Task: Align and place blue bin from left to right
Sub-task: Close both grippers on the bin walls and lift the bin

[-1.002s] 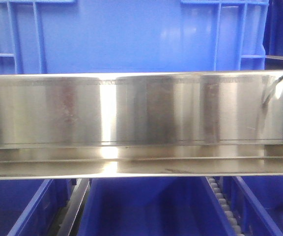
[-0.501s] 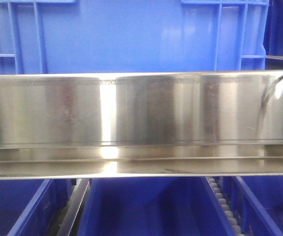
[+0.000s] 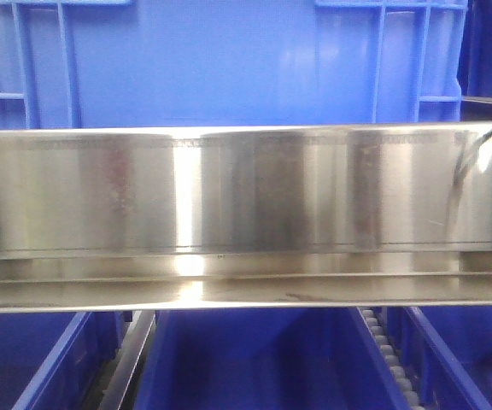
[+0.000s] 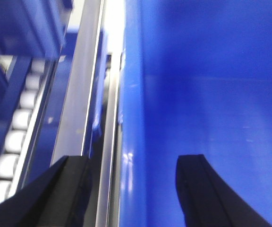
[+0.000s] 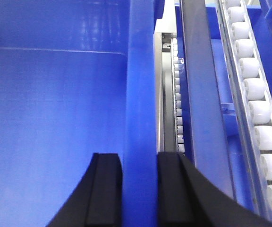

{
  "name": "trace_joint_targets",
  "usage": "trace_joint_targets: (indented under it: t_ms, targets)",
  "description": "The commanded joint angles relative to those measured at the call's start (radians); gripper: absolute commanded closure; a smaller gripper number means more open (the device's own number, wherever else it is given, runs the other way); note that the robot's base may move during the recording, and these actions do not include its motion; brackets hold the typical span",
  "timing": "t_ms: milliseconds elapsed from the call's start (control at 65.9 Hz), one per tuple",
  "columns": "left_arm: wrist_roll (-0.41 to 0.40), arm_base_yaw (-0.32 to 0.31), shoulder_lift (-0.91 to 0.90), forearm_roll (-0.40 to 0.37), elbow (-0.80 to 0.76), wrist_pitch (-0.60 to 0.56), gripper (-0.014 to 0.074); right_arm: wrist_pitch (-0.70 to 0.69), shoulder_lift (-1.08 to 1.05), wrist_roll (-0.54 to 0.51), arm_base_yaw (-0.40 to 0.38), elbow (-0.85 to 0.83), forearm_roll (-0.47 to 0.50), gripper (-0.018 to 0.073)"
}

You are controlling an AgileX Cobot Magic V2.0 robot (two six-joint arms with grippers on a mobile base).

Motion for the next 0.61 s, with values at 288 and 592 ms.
trace_joint_targets:
  t_ms: [288,592]
  targets:
    - [-0.011,-0.004,0.051,0.021,-0.008,0.005,0.0279,0.009,0.0,-0.014,-0.003,-0.005,-0.013,0.0627]
    - [-0.011,-0.004,0.055,0.025,-0.008,0.007,0.0279,-0.004,0.0,-0.014,-0.003,-0.005,-0.013,0.0627]
